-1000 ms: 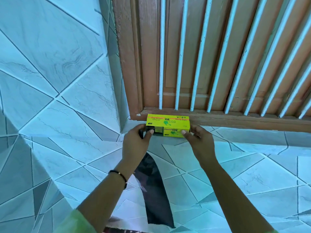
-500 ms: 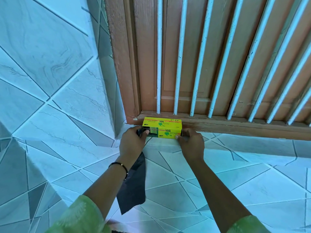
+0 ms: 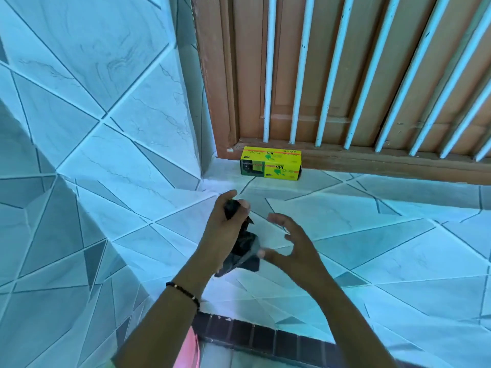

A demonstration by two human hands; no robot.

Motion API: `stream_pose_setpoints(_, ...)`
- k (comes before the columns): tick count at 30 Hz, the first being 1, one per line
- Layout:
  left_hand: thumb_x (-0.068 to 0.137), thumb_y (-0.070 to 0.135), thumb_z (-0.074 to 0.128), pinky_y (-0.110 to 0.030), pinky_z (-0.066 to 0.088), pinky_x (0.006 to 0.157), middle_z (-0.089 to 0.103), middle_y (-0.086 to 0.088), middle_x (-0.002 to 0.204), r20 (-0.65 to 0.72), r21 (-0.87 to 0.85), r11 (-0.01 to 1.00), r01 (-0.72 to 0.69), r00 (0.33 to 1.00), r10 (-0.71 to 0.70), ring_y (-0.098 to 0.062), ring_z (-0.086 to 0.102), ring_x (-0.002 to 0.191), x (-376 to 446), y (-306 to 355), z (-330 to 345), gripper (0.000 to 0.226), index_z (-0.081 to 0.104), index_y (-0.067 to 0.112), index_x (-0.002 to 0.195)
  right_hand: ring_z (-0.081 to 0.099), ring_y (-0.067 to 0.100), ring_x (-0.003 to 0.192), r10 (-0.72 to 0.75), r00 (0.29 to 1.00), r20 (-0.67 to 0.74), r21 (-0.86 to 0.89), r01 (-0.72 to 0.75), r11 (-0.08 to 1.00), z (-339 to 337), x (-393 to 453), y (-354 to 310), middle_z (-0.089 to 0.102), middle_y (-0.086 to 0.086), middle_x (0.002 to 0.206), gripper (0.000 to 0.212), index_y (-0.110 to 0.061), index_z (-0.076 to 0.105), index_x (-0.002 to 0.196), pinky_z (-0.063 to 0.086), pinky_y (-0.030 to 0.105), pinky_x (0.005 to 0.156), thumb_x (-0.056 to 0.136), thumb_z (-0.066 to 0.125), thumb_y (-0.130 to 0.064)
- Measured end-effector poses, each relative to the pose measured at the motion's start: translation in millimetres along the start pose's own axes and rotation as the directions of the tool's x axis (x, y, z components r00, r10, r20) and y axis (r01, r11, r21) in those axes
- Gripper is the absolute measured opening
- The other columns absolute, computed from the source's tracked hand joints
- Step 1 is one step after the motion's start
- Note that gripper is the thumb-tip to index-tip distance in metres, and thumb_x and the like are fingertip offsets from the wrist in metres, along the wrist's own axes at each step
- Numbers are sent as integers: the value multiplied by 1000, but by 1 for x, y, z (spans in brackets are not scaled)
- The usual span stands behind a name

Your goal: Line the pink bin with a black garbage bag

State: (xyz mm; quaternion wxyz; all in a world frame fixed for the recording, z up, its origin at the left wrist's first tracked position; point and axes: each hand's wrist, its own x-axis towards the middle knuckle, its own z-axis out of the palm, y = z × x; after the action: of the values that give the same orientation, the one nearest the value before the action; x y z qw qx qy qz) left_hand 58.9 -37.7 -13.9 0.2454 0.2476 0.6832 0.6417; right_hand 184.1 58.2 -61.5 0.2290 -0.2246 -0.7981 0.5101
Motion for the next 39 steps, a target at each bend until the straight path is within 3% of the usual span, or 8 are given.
stream_pose_setpoints(6, 75, 23, 74, -25, 55, 69, 68, -1, 94, 268, -540, 822, 181, 963, -37, -13, 65, 82, -48, -9, -24, 45, 55, 11, 113, 62, 11, 67, 60, 993, 103, 202, -80, 976, 19, -47, -3, 67, -1, 69, 3, -10, 70, 82, 48, 18, 64, 79, 71, -9)
stream_pose_setpoints(9, 74, 43, 72, -33, 55, 80, 66, -12, 114, 390, -385, 878, 286, 912, -126, -24, 65, 100, -71, -27, -38, 70, 51, 2, 127, 69, 9, 76, 90, 990, 105, 324, -119, 938, 15, -63, -10, 74, -3, 77, 10, -13, 72, 89, 53, 18, 65, 82, 68, -7)
stream_pose_setpoints(12, 81, 32, 66, -30, 57, 72, 71, -13, 106, 435, -204, 899, 387, 859, -270, -23, 69, 89, -98, -42, -44, 46, 61, 4, 117, 70, 12, 78, 136, 988, 70, 389, -152, 909, 22, -80, -17, 76, -4, 82, 16, -17, 72, 91, 55, 22, 68, 84, 65, -4)
stream_pose_setpoints(18, 86, 3, 58, -22, 58, 60, 72, -9, 93, 226, -453, 819, 352, 934, -276, -13, 71, 71, -116, -46, -85, 34, 56, -2, 120, 71, 18, 79, 210, 958, 197, 423, -277, 863, 42, -117, -35, 76, 3, 87, 17, -14, 71, 93, 56, 27, 72, 76, 69, -19)
stream_pose_setpoints(28, 59, 62, 74, -32, 51, 88, 74, 6, 100, 521, -195, 899, 391, 819, -243, -15, 68, 97, -197, -69, -186, 60, 64, 22, 103, 68, 32, 76, 349, 936, 43, 649, -292, 703, 146, -168, -80, 72, 21, 91, 29, 3, 66, 100, 58, 36, 68, 79, 66, -17)
stream_pose_setpoints(32, 75, 21, 73, -32, 50, 95, 71, 3, 114, 521, -145, 961, 234, 844, -127, -19, 63, 109, -223, -89, -208, 42, 61, 20, 116, 67, 34, 78, 383, 922, 54, 686, -314, 657, 175, -187, -99, 69, 24, 91, 40, 3, 63, 101, 57, 41, 71, 75, 67, -28)
stream_pose_setpoints(37, 85, 8, 62, -22, 57, 70, 76, 1, 85, 336, -319, 901, 292, 924, -181, -12, 71, 77, -230, -84, -229, 9, 67, 10, 93, 64, 29, 109, 312, 923, 227, 597, -385, 704, 195, -221, -99, 67, 15, 117, 77, -2, 60, 119, 51, 43, 93, 67, 71, -58)
stream_pose_setpoints(39, 87, 7, 59, -22, 57, 61, 74, -1, 75, 288, -399, 854, 333, 930, -228, -12, 70, 66, -232, -82, -234, 5, 64, 6, 88, 69, 17, 95, 312, 915, 255, 489, -400, 775, 205, -236, -96, 74, 2, 102, 51, -10, 66, 106, 55, 31, 81, 71, 74, -47)
